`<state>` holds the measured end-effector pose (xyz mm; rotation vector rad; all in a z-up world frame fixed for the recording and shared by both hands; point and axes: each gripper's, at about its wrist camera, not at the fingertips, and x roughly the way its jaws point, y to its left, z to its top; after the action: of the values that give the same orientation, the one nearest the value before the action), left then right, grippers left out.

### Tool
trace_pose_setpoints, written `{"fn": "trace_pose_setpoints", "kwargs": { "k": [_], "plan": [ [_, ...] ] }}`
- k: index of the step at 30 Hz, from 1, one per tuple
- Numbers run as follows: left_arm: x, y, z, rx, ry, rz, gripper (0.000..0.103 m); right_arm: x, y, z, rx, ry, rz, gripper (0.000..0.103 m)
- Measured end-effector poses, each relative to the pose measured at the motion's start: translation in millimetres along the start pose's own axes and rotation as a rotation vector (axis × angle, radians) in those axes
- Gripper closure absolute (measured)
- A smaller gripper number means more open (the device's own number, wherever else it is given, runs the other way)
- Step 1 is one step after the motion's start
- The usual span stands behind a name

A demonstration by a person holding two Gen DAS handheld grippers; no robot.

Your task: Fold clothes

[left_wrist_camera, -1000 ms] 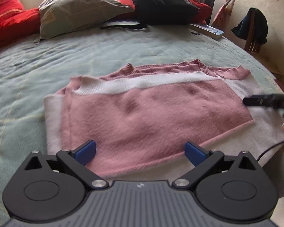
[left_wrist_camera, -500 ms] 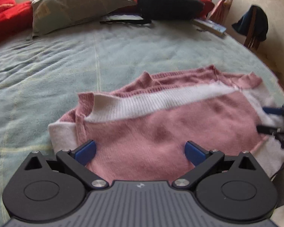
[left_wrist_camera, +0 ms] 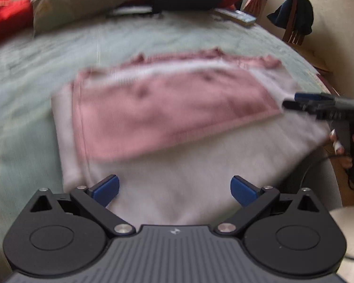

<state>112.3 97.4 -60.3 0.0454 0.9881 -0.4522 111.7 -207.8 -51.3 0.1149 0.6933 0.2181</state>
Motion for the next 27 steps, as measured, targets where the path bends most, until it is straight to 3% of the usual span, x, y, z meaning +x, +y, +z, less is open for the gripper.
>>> {"fn": "trace_pose_setpoints", "kwargs": {
  "k": [8,16,18,27],
  "plan": [
    [-28.1,-13.1,3.6,0.007,-0.082,0.029,0.003,-20.5,0.5,-20.9,-0.011,-0.001,-0.009,0.0],
    [-8.1,-6.8,-2.9,-0.037,-0.096,0.042,0.003,-33.3,-22.7,-44.2,0.059,0.007,-0.02,0.0],
    [-3.5,-1.4,-4.7,-0.077,-0.087,0.034,0.003,-38.4,-22.6,-44.3,0.069,0.0,-0.021,0.0],
    [-28.5,14.5,15.2,-0.078,-0.195,-0.019,0.002,-37.4,-6.2,-31.4,0.061,-0.01,-0.017,0.0]
  ]
}}
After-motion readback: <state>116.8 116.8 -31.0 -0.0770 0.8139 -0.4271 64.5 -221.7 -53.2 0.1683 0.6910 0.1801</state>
